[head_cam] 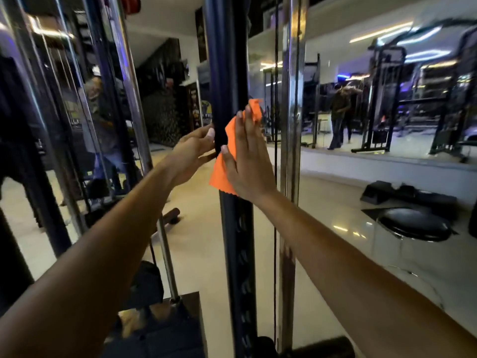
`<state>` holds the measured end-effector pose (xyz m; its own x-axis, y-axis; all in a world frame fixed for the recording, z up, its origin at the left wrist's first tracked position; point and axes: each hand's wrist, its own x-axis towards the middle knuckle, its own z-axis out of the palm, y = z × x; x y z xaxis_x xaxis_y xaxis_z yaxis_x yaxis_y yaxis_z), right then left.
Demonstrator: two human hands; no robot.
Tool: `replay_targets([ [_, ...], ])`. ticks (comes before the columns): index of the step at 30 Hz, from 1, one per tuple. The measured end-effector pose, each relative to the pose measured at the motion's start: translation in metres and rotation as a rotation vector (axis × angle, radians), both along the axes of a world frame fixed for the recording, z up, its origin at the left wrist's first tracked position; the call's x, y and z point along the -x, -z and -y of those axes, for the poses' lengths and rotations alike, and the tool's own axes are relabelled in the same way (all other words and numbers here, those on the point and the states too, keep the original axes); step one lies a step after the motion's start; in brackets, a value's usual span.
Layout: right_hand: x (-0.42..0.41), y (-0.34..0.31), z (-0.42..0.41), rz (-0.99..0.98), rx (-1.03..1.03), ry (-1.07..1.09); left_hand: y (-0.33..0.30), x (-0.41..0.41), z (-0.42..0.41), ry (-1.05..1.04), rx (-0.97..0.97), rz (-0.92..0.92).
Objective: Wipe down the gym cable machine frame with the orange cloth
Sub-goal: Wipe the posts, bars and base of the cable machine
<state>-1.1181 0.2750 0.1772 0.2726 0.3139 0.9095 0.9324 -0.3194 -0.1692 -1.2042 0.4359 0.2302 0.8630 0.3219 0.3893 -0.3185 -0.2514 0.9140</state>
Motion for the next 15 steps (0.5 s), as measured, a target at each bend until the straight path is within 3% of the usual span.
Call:
replay_targets([
  [6, 0.017, 0.148, 0.019, -0.125, 0.134, -0.005, 0.032, 0.004, 0.016, 0.007, 0.021, 0.038],
  [12, 0.017, 0.072, 0.006, -0.136, 0.039, -0.032, 0.031, 0.009, 0.020, -0.012, 0.068, 0.027],
  [15, 0.015, 0.081, 0.002, -0.126, 0.010, -0.016, 0.044, 0.007, 0.023, -0.035, 0.072, 0.039],
])
